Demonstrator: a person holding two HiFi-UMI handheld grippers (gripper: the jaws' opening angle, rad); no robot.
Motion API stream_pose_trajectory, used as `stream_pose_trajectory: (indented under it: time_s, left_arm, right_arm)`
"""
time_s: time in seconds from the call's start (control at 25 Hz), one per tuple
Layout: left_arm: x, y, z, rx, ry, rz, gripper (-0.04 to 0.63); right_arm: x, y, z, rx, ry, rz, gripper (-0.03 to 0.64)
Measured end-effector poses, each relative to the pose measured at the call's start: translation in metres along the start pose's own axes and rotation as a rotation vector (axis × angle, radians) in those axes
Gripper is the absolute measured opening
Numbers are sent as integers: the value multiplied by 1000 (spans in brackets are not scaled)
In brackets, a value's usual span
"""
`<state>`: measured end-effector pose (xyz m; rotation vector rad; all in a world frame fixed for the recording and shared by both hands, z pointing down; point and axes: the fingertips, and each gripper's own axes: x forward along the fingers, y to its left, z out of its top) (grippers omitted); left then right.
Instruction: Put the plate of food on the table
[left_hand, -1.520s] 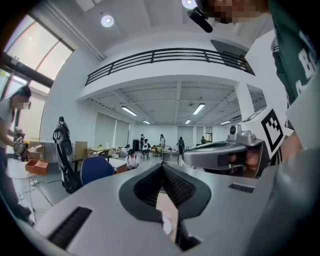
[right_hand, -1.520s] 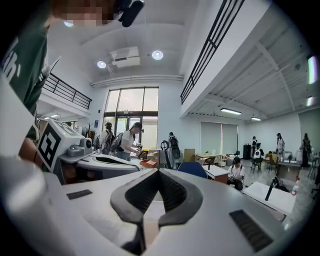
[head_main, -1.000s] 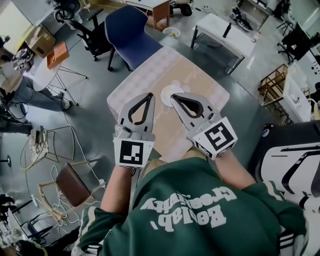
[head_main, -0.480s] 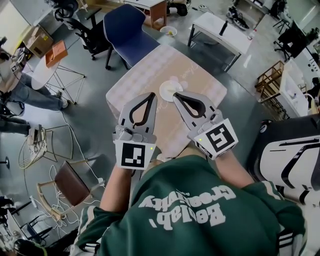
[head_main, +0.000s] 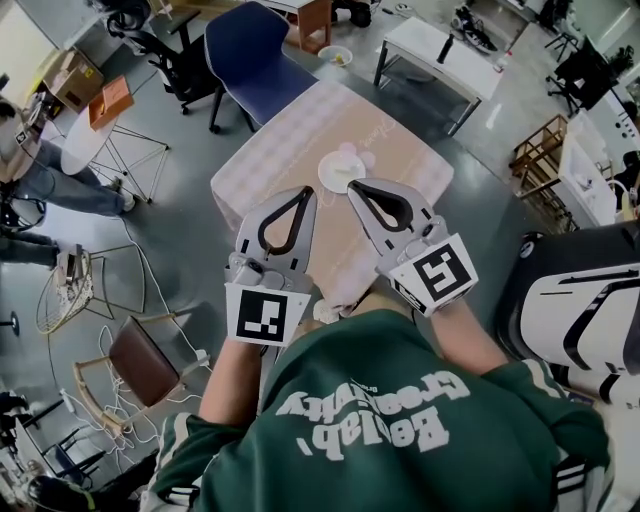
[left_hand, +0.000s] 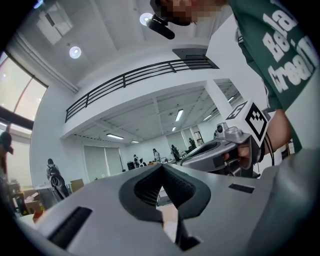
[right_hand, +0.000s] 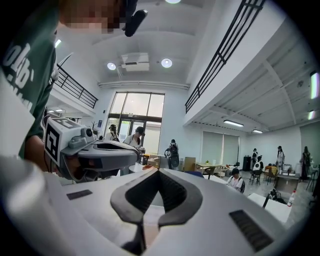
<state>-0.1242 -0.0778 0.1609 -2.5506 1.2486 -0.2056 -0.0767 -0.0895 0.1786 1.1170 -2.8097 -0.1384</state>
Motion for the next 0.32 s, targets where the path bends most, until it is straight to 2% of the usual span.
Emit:
stream_pose_trajectory:
  time_s: [0.32]
  left_arm:
    - [-7,-4,-3,7,7,2,9]
  right_arm:
    - [-2,12,2,1,-7,10,14]
